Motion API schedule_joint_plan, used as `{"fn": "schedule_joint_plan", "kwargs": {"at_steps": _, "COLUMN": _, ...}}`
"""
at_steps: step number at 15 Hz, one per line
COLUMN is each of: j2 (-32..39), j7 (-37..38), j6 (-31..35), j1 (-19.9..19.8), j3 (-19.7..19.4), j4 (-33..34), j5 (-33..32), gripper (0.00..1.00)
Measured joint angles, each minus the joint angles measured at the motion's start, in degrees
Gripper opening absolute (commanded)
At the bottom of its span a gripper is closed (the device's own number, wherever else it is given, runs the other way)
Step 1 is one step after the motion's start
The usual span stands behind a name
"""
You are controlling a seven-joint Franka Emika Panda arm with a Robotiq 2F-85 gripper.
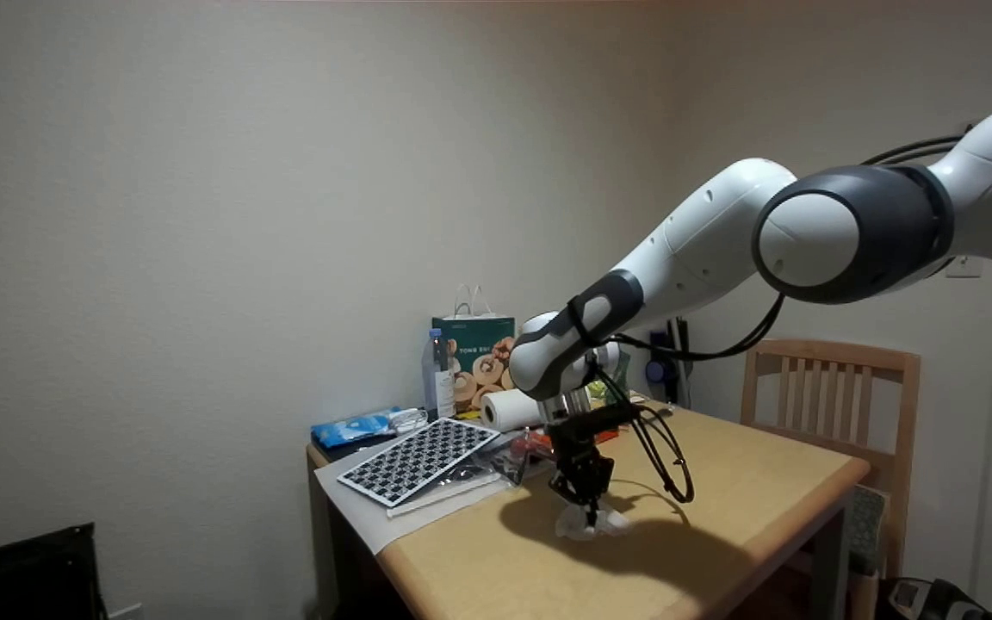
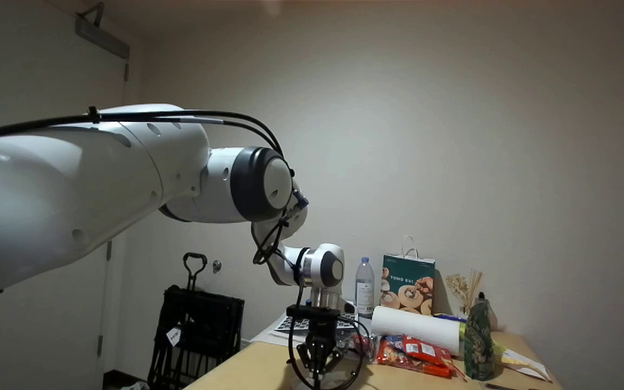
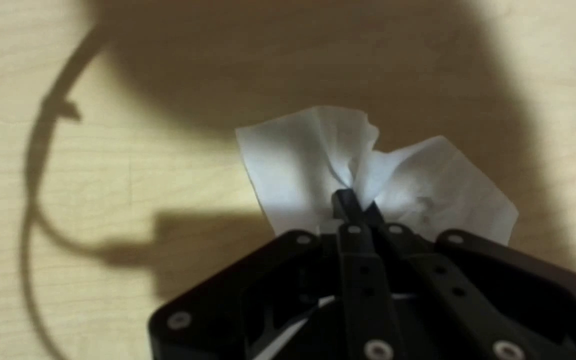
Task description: Use the cloth to wipe the counter
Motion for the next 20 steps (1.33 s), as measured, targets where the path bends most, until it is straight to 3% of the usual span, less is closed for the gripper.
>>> {"fn": "schedule_joint_plan", "kwargs": {"at_steps": 8, "j2": -2.12, "j7": -1.93, "j6": -1.56, "j1": 0.87, "j3": 2.28, "j4": -3.97, "j5": -0.22, "gripper": 0.00}}
{"fn": "schedule_joint_plan", "kwargs": {"at_steps": 16, "j2": 5.02, "j7": -1.93, "j6": -11.22, "j1": 11.81, "j3": 1.30, "j4": 8.78, "j5": -9.00, "gripper": 0.01}}
{"fn": "schedule_joint_plan", "kwargs": {"at_steps": 20, "j2": 6.67, "j7": -1.93, "j6": -12.22, "j1": 13.22, "j3": 0.89, "j4": 11.79, "j5": -9.61, "gripper": 0.00}}
